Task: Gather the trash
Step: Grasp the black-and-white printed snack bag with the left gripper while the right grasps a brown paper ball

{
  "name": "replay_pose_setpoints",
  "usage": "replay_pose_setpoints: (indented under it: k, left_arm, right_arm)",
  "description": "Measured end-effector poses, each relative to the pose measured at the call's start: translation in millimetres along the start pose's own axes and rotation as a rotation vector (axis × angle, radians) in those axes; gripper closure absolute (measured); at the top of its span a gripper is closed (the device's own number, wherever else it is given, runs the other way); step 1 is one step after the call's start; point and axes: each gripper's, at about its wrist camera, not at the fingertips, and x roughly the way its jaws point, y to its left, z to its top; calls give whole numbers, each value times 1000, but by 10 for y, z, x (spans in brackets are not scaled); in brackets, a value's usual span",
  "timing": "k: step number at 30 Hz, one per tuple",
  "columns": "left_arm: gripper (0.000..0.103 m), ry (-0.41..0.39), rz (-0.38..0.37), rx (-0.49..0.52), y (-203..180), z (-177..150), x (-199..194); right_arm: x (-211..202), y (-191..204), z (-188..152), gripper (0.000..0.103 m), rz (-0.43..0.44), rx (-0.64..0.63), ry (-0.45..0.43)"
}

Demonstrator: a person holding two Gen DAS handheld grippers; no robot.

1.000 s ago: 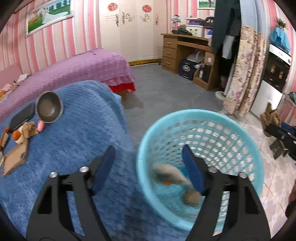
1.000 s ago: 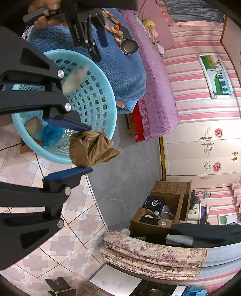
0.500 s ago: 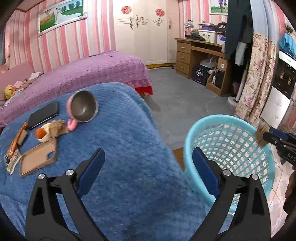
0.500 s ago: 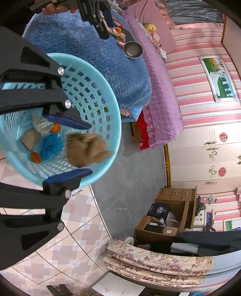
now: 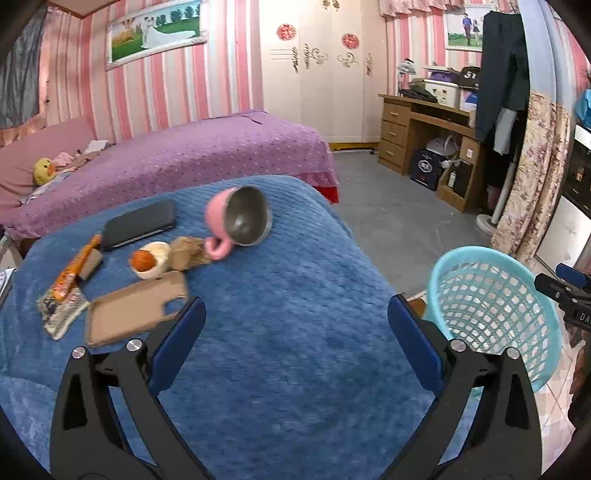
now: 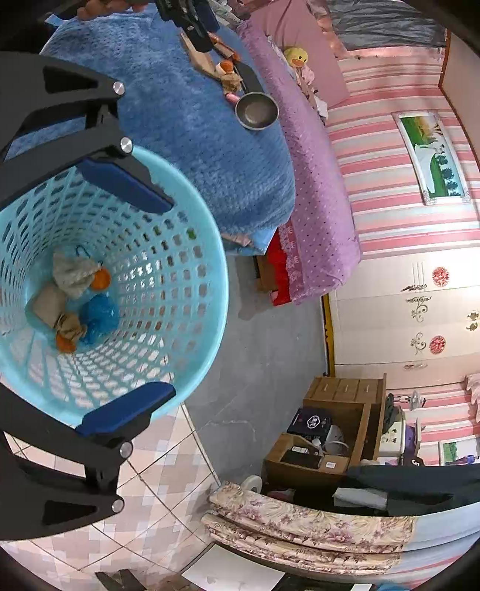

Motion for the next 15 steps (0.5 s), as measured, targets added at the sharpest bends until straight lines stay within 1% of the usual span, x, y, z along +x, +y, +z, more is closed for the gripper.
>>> replay_pose_setpoints:
  k: [3, 7, 15]
  left_arm:
    - [6, -14, 16, -14, 161, -2, -83]
    - [6, -31, 57, -36, 453, -13, -198]
    - [6, -29, 153, -112, 1172, -114, -294]
  right_arm:
    - [20, 164, 37, 12, 19, -8, -7]
    - [42, 469, 96, 12, 52, -34, -31]
    - [129, 1068, 155, 12, 120, -77, -59]
